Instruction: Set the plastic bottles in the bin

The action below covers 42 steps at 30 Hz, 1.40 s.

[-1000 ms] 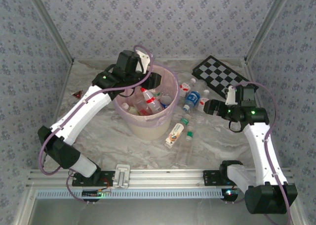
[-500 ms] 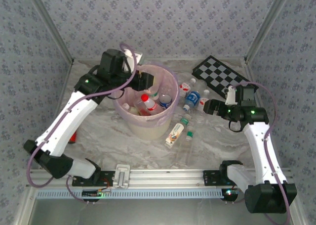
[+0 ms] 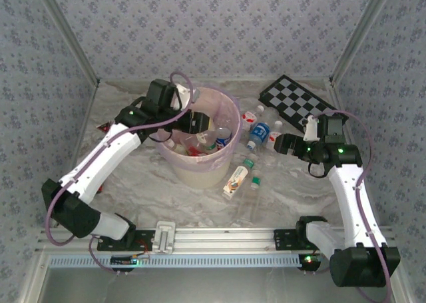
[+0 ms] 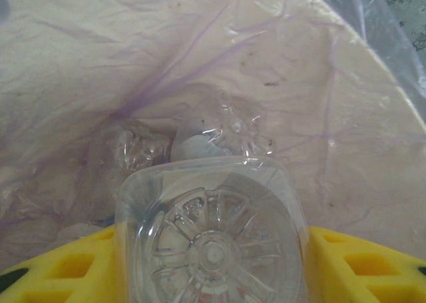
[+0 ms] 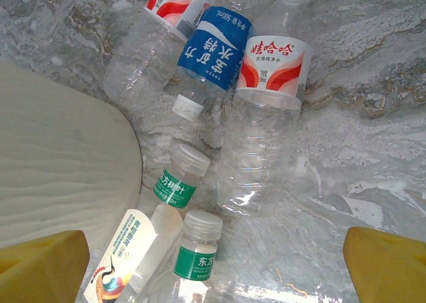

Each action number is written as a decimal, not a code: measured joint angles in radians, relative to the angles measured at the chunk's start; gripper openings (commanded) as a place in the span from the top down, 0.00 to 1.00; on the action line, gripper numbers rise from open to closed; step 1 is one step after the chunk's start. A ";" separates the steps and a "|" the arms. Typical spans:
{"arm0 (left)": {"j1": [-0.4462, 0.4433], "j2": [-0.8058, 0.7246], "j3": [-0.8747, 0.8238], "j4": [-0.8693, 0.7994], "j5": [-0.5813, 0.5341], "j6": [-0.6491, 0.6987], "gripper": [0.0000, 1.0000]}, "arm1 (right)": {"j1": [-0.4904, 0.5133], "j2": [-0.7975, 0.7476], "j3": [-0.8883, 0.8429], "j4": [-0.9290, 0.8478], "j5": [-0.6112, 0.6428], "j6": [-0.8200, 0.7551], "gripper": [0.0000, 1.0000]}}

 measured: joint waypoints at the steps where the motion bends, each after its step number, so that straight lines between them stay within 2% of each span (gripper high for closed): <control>1: 0.002 0.001 0.000 0.000 -0.005 0.001 0.47 | 0.000 0.000 0.000 0.000 -0.003 0.002 0.00; 3: 0.001 0.001 0.003 -0.008 -0.027 0.006 0.32 | 0.000 0.002 0.000 0.001 -0.009 0.005 0.00; 5: 0.002 0.001 0.015 -0.033 -0.070 0.024 0.22 | 0.000 0.006 0.000 0.002 -0.012 0.006 0.00; 9: 0.010 0.001 0.065 -0.100 -0.173 0.060 0.14 | 0.000 0.020 0.000 0.003 -0.014 0.011 0.00; 12: 0.018 0.001 0.129 -0.147 -0.250 0.096 0.15 | 0.000 0.025 0.000 0.003 -0.016 0.016 0.00; 20: 0.026 0.003 0.164 -0.162 -0.313 0.135 0.49 | 0.000 0.028 0.000 0.003 -0.016 0.024 0.00; 25: -0.011 0.028 0.163 -0.161 -0.316 0.148 0.63 | 0.000 0.029 0.000 0.003 -0.007 0.024 0.00; 31: -0.056 0.055 0.092 -0.123 -0.302 0.132 0.66 | 0.007 0.044 0.000 0.004 0.018 0.031 0.00; 34: -0.055 0.061 0.071 -0.105 -0.301 0.121 0.65 | 0.018 0.061 0.000 0.007 0.039 0.039 0.07; 37: -0.055 0.055 0.071 -0.104 -0.305 0.116 0.54 | 0.035 0.085 0.000 0.006 0.069 0.054 0.20; 42: -0.056 0.017 0.090 -0.112 -0.324 0.127 0.34 | 0.087 0.104 0.000 0.006 0.114 0.074 0.26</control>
